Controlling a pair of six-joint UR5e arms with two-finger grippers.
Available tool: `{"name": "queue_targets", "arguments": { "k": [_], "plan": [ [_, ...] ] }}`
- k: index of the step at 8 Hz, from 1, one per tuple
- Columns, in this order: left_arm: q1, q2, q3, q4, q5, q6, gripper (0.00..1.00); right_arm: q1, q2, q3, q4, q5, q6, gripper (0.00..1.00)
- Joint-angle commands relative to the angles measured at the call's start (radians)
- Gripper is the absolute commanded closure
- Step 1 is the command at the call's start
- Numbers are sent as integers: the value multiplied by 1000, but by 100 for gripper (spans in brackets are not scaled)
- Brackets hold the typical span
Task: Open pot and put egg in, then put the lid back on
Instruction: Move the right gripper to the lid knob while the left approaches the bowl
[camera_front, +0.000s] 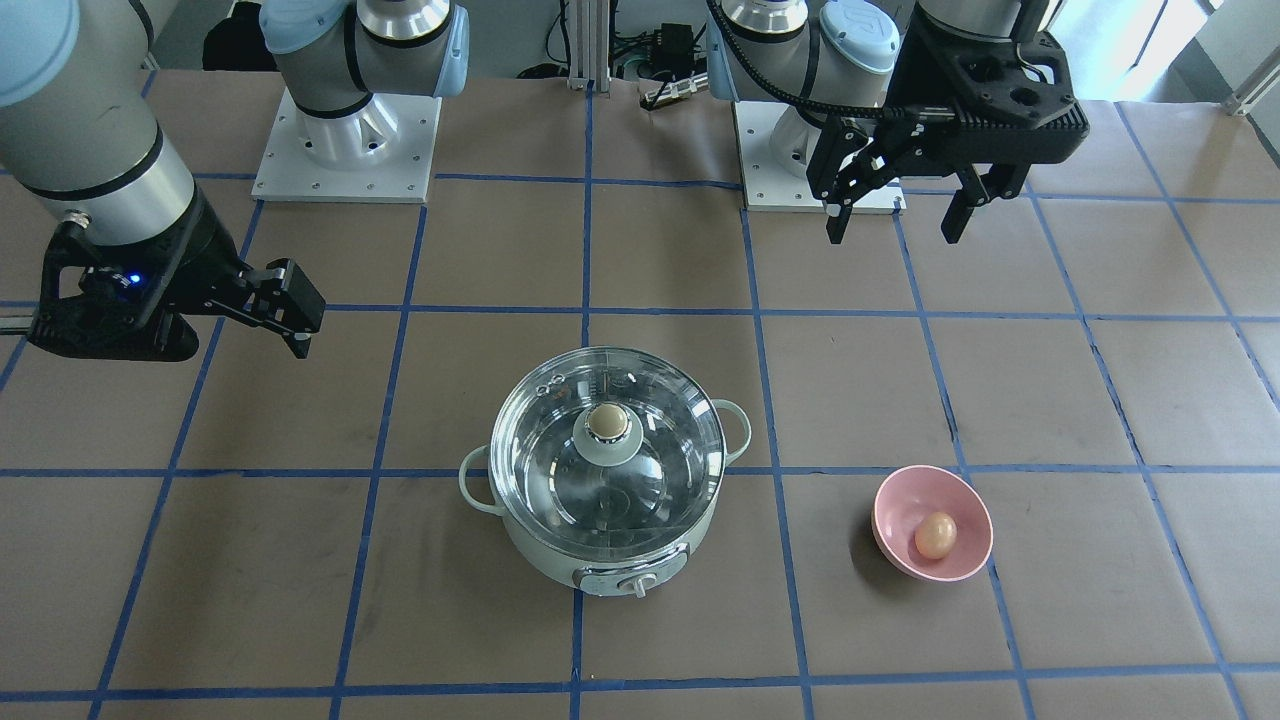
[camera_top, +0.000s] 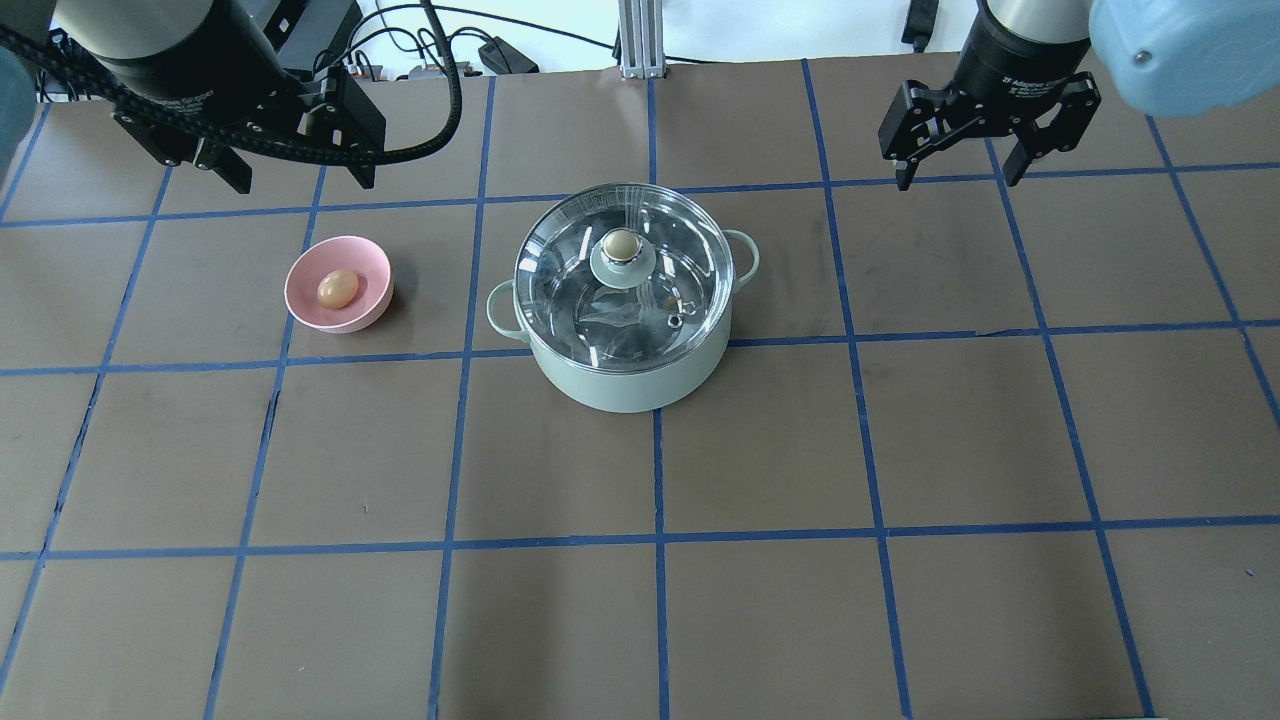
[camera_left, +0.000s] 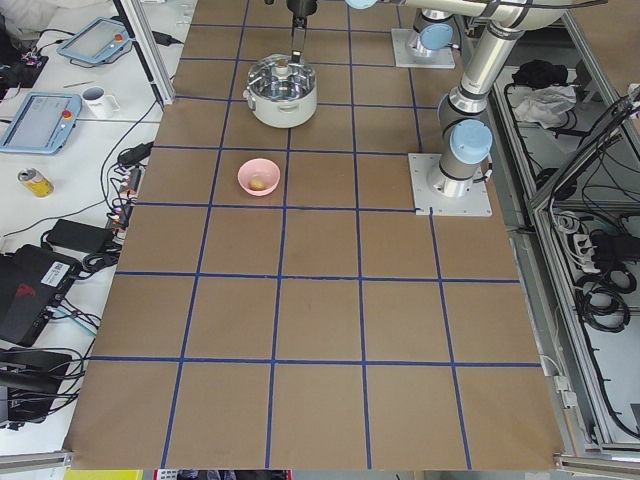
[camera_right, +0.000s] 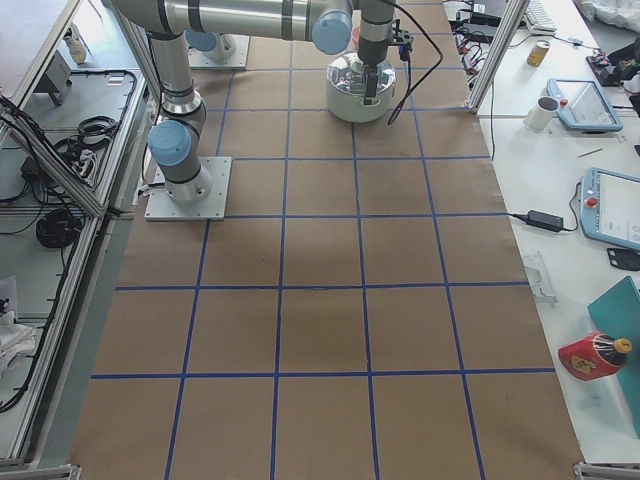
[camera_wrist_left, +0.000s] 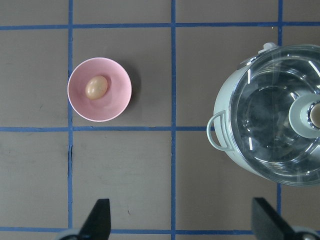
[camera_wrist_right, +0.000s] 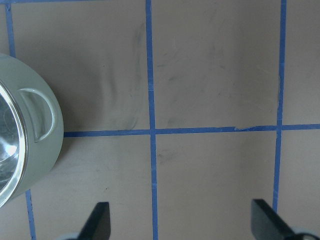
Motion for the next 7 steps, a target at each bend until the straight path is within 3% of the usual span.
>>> {"name": "queue_targets", "arguments": {
  "k": [1,3,5,7],
  "plan": [
    [0,1,0,0,1,0,0,2,-1,0,0,-2,-6,0],
    [0,-3,-3,0,-1,1,0,33,2,-21,-18,4,38,0],
    [0,-16,-3,2,-2,9,0,154,56,-53,-74,5,150,0],
    [6,-110,-3,56,-1,6,0,257,139,-105,-127,5,250,0]
  ]
}}
